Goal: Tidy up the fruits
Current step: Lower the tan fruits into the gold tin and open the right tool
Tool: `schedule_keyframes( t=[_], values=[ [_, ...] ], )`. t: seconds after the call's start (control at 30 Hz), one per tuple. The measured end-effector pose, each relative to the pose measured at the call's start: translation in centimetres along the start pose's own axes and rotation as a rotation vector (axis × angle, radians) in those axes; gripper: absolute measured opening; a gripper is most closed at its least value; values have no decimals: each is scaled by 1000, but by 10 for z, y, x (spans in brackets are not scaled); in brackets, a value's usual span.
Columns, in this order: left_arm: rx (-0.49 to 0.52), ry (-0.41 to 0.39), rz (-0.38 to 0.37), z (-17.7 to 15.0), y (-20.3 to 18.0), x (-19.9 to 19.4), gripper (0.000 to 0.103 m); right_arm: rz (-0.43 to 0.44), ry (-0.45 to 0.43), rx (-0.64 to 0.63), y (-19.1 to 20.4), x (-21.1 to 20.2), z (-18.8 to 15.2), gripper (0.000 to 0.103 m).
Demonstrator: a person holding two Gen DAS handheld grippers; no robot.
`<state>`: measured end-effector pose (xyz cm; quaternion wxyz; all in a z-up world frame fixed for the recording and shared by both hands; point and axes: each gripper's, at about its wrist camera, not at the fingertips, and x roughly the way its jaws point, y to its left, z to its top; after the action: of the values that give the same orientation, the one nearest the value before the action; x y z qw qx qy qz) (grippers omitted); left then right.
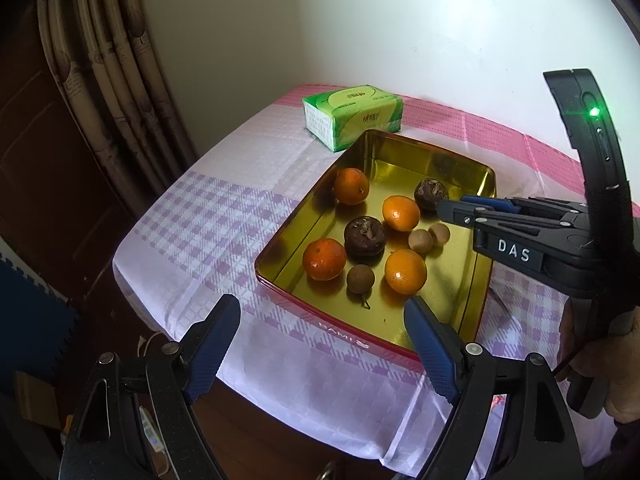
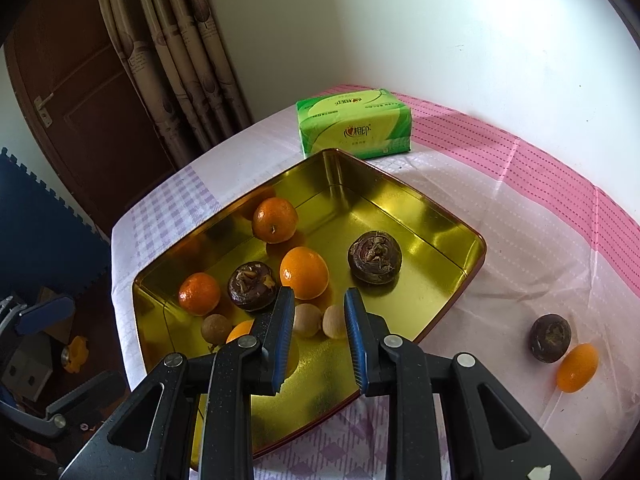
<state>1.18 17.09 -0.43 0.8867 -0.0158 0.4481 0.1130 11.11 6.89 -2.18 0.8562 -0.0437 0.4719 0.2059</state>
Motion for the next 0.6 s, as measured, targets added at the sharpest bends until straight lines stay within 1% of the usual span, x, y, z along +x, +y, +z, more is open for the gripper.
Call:
schedule_keyframes(
  t=[0.1,0.27,0.43,0.6],
  values=[
    [0,4,-1,0,0,1,84,14,-17,17,-2,-6,1,25],
    [2,6,-2,-1,0,1,85,27,-43,37,-4,-18,-1,30],
    [10,4,0,-1,-1,0,85,31,-63,40,-2,-30,-7,42],
    [22,-1,5,-2,-4,-1,85,14,-79,30,-1,-43,-17,49]
  ],
)
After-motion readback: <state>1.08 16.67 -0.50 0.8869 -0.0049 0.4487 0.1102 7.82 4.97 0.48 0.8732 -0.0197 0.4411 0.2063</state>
